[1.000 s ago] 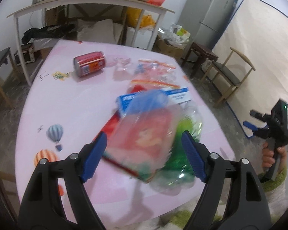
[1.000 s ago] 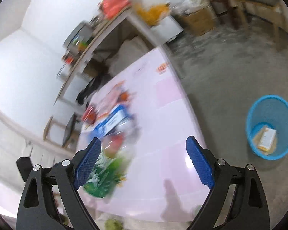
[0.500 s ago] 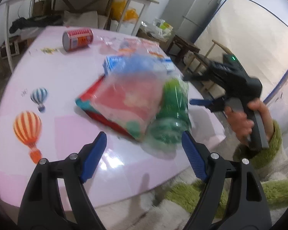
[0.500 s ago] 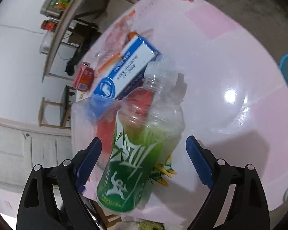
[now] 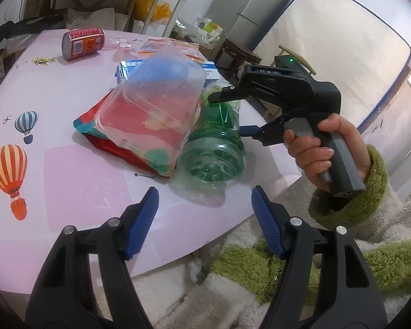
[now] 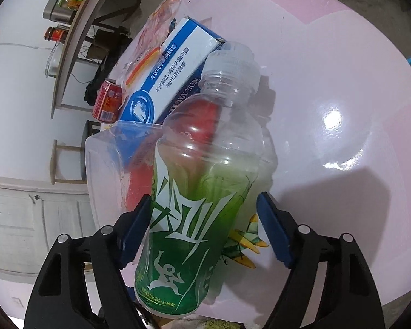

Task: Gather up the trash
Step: 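Return the right tool to the table and approach the clear plastic container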

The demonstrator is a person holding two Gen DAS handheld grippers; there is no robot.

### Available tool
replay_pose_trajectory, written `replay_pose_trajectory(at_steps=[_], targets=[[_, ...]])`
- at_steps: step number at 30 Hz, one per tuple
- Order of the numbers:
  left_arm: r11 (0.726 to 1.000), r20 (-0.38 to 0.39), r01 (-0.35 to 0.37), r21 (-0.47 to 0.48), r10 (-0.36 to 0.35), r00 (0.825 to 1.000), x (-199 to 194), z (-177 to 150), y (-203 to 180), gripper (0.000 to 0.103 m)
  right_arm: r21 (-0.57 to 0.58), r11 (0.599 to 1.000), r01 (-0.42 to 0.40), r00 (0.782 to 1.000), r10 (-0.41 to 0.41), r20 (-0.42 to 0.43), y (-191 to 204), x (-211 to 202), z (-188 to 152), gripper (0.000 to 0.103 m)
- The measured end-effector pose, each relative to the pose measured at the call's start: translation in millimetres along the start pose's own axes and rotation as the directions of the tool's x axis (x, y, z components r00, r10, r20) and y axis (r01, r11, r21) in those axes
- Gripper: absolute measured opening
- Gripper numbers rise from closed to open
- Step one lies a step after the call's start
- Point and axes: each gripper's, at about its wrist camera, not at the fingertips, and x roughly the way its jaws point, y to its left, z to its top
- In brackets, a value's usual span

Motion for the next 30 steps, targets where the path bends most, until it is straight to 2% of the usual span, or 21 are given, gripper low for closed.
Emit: replay_pose_trajectory(at_steps=[2, 4, 12, 17, 23, 30], targets=[[1.000, -0.001, -0.003, -0.014, 0.003, 1.000, 0, -1, 0, 0.066, -0.001, 1.000, -0.017, 1.000, 0.017, -0.001, 0, 2, 0, 0.070], [1.000, -0.001, 0.000, -0.030, 0.000, 1.000, 0, -2, 1, 0.066, -0.005, 0.999, -0.043, 0.999, 0.043, -0.010, 0, 1, 0, 0.062], [0.998, 0.030, -0.007, -0.069, 0.009, 1.000, -4, 0, 13, 0.066, -0.002, 1.000, -0.028, 0.999, 0.028, -0.026, -5, -8, 4, 0.062], [0.994, 0.055, -0.037, -0.102, 0.043, 0.998, -4, 9, 30, 0.066, -0.024, 1.000, -0.002, 1.000, 0.002, -0.022, -1, -12, 7, 0.065], [0.986, 0.117, -0.065, -0.155, 0.084, 0.990, -8, 30, 50, 0.067, -0.056, 0.997, 0.047, 0.999, -0.045, 0.028, 0, -30, 9, 0.074], [0.977, 0.177, -0.088, -0.192, 0.123, 0.977, -9, 56, 71, 0.067, -0.104, 0.988, 0.115, 0.985, -0.100, 0.141, 11, -68, 12, 0.075]])
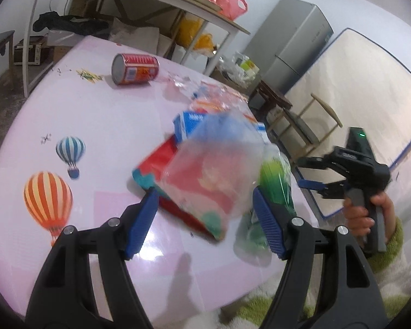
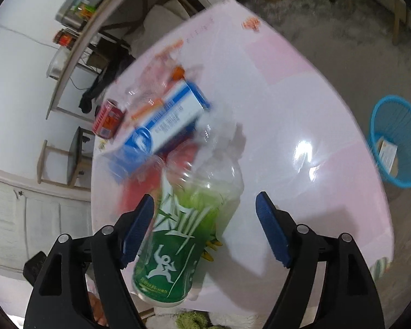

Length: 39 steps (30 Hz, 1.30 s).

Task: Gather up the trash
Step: 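Return the right tool to the table and approach the clear plastic container, then close the right tool on the clear plastic container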

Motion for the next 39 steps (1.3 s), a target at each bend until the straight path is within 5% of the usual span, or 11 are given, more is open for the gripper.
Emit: replay_pose_trajectory(at_steps=[5, 12, 25, 39], targets=[[1.000, 0.028, -0.008, -0.030, 0.009, 1.000, 4, 8, 8, 0.066, -0.113, 0.989, -0.090, 0.996, 0.092, 0.014, 50, -17, 9, 0.080], [0.997, 0.032, 0.003, -0.076, 0.000, 0.999, 10, 14, 14, 0.054, -0.118, 0.976, -0.185, 0.971, 0.164, -0.173, 100, 29, 5, 0.083], [0.992, -0.012, 0.058, -0.114, -0.060, 0.998, 33, 15, 23, 0.031, 0.029, 1.000, -0.006, 0.966, 0.014, -0.260, 113, 83, -7, 0.087], [0.978, -0.045, 0.142, -0.154, -0.150, 0.988, 42, 13, 30, 0.029, 0.064, 0.990, 0.128, 0.968, -0.111, -0.224, 121, 103, -9, 0.089]])
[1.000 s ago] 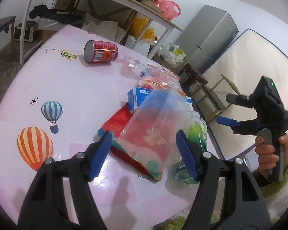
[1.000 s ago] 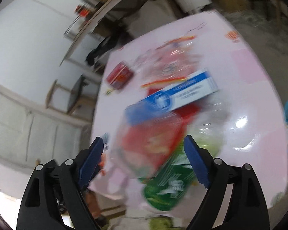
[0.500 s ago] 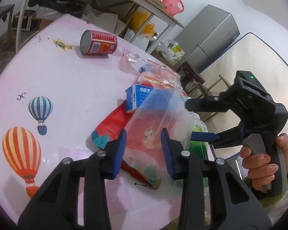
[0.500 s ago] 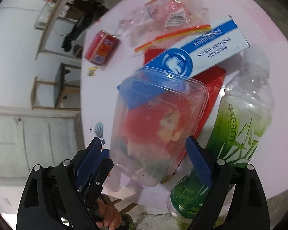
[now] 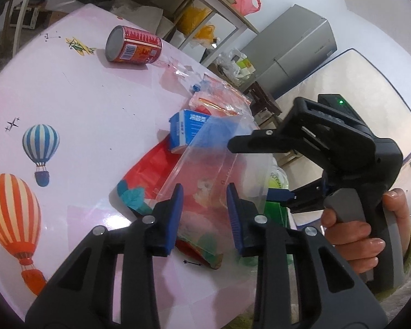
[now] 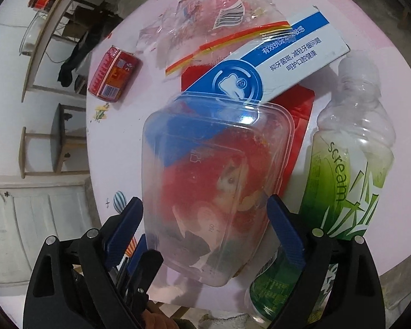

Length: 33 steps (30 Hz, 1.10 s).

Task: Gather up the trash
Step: 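Close the right tool on the clear plastic container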

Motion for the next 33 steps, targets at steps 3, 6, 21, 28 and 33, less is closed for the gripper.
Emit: replay_pose_trajectory(at_steps=[3, 6, 21, 28, 33], targets=[[1.000, -0.002, 0.022, -0.017, -0.022, 1.000, -2, 0, 1, 0.029, -0.017, 1.000, 0.023, 1.000, -0.023, 0.011, 4, 1, -1, 0.090], [0.999, -0.005, 0.045, -0.024, -0.045, 0.999, -3, -2, 1, 0.029, -0.033, 0.998, 0.049, 0.999, -0.049, 0.021, 10, 5, -1, 0.091], [0.991, -0.020, 0.132, 0.004, -0.132, 0.991, -7, -9, -17, 0.029, -0.080, 0.993, 0.082, 0.994, -0.077, 0.073, 11, 6, -11, 0.091], [0.992, 0.004, 0.124, 0.009, -0.124, 0.992, -17, -9, -13, 0.030, -0.120, 0.989, 0.085, 0.994, -0.076, 0.078, 16, 7, -13, 0.089], [0.996, 0.022, 0.085, -0.009, -0.085, 0.996, -26, -11, 1, 0.032, -0.143, 0.983, 0.115, 0.992, -0.106, 0.069, 20, 8, -16, 0.089]])
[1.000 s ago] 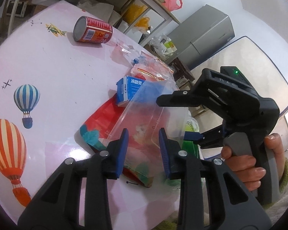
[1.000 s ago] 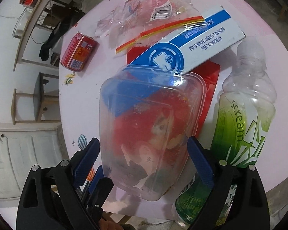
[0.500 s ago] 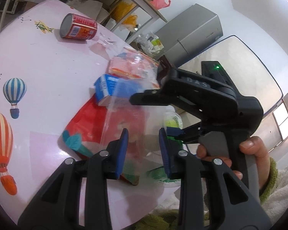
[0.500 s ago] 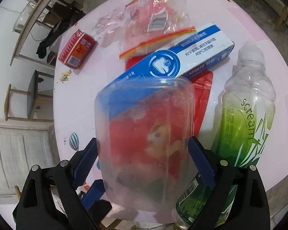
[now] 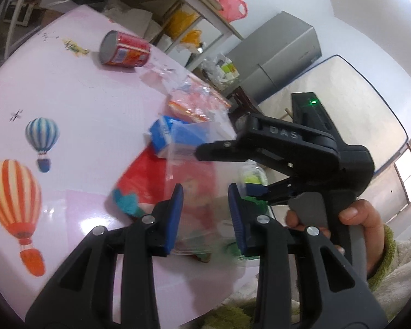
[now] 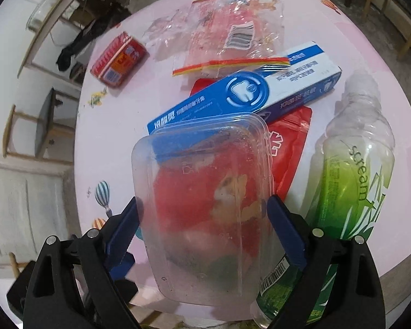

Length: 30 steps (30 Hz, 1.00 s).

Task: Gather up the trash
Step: 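Close the right tool on the clear plastic container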

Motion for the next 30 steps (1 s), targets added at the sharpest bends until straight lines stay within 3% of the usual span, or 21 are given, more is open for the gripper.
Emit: replay_pose_trajectory(at_steps=[6, 13, 22, 27, 30], targets=[[0.999, -0.045, 0.003, -0.041, -0.005, 0.999, 9, -9, 13, 0.033, -0.029, 0.998, 0.055, 0.998, -0.056, -0.009, 7, 6, -2, 0.089], [0.999, -0.052, 0.035, -0.027, -0.036, 0.998, 16, -9, 7, 0.033, -0.054, 0.995, 0.086, 0.996, -0.086, -0.003, 12, 9, -4, 0.090], [0.998, -0.054, 0.067, 0.000, -0.067, 0.996, 17, -10, -3, 0.033, -0.109, 0.992, 0.058, 0.998, -0.055, 0.025, 15, 4, -5, 0.087], [0.998, -0.018, 0.070, 0.009, -0.070, 0.997, 1, -8, -5, 0.033, -0.115, 0.993, 0.022, 0.999, -0.019, 0.030, 13, -3, -7, 0.086], [0.999, 0.022, 0.040, 0.023, -0.040, 0.999, -14, -5, -5, 0.039, -0.112, 0.994, -0.011, 0.999, 0.015, 0.036, 10, -10, -7, 0.085]])
